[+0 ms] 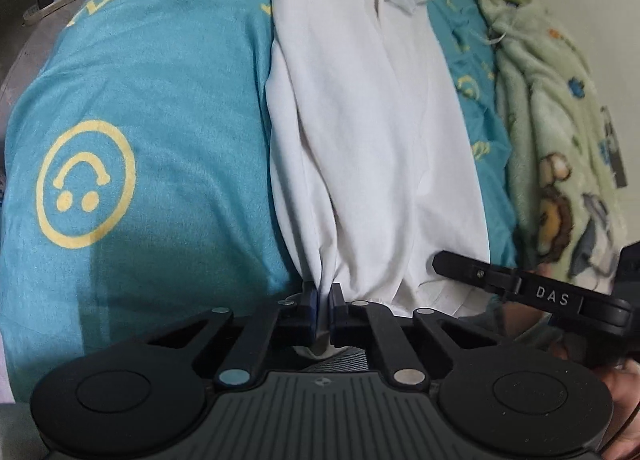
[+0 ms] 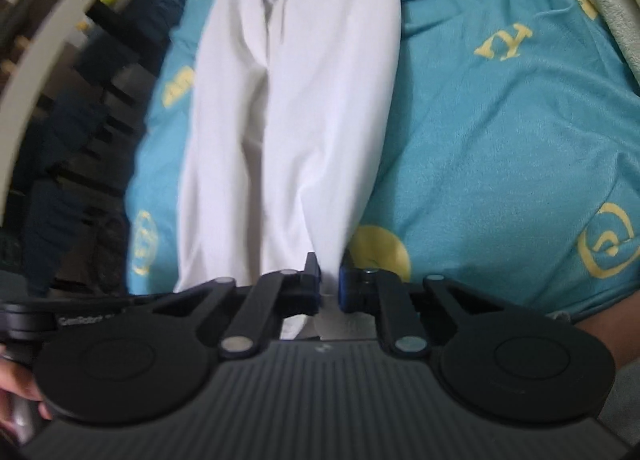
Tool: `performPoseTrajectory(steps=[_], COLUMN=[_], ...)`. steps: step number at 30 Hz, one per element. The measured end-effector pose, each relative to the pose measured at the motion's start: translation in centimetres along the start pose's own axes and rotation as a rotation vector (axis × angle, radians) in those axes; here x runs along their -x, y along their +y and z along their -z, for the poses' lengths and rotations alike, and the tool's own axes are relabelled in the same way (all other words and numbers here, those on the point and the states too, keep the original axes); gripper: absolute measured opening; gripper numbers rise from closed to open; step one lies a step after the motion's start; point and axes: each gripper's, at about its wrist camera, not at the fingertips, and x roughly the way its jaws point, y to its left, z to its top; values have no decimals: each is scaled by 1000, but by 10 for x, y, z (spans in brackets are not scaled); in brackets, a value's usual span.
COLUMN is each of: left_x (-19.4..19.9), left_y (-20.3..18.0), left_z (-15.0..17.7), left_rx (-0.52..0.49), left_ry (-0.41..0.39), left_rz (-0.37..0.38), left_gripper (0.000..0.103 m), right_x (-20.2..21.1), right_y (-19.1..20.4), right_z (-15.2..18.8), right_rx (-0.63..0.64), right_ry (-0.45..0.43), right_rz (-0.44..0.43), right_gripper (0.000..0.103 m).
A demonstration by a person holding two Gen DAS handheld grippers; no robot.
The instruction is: Fold clothes
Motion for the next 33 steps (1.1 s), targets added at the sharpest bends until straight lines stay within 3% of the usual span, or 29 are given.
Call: performPoseTrajectory(steps=[4,12,17,23,28,33], left_x=[43,152,199,218,196,174], left_y=[-11,-66,-95,-105,-117,-129], left_z=[6,39,100,158,102,40], left_rx=[10,-44,-93,-120,-126,-131], left_ry=[-110,-311,-388,-432,-492,-554], left_rz=[79,154,194,229,192,152], left_gripper=[4,3,3,3,3,3], right_x=[34,113,156,191,196,183], right_y=[0,5,-3,-28,-39,-42], right_z=[-7,-4,25,64,48,-10], right_rx=[-33,-50,-5,-7,-29,-62], right_ry=[-66,-224,-292,-340,-367,-393], right_rz=[-100,-280,-342,-399,-392,-364], right_gripper=[10,9,10,10,10,10])
